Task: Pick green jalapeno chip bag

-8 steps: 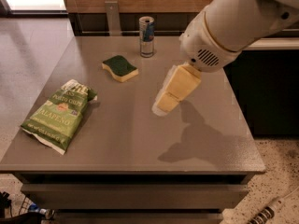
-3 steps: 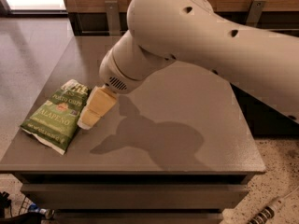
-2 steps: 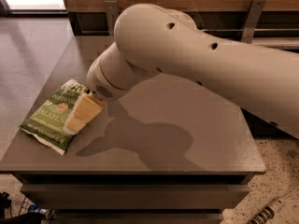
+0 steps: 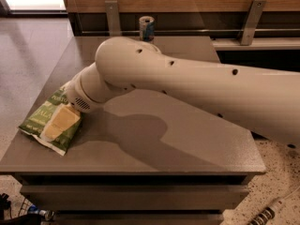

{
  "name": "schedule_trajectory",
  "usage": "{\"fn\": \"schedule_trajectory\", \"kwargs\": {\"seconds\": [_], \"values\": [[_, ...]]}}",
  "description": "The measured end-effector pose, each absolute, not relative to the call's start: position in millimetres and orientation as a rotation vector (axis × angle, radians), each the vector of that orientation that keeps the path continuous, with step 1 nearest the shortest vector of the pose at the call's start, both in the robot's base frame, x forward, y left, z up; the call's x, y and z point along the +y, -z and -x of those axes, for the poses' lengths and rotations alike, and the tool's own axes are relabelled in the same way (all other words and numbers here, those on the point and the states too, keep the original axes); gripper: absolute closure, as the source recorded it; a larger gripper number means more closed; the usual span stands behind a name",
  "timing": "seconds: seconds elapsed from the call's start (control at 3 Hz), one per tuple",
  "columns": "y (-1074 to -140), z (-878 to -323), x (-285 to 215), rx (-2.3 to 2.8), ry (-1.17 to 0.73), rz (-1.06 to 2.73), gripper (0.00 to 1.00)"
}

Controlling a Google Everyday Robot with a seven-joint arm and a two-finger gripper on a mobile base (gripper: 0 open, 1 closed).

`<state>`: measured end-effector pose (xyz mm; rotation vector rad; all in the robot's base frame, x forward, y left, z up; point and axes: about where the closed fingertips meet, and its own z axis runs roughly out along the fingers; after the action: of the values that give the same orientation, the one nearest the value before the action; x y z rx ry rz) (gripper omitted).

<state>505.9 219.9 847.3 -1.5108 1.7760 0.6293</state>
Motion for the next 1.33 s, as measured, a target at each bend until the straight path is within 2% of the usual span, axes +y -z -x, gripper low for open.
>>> {"fn": "schedule_trajectory", "kwargs": {"seconds": [0.33, 1.33], "values": [[-823.3, -506.2, 236.8, 1.799, -0.680, 1.506, 0.03], [-826.9, -502.3, 239.3, 1.789, -0.675, 1.516, 0.72]]}}
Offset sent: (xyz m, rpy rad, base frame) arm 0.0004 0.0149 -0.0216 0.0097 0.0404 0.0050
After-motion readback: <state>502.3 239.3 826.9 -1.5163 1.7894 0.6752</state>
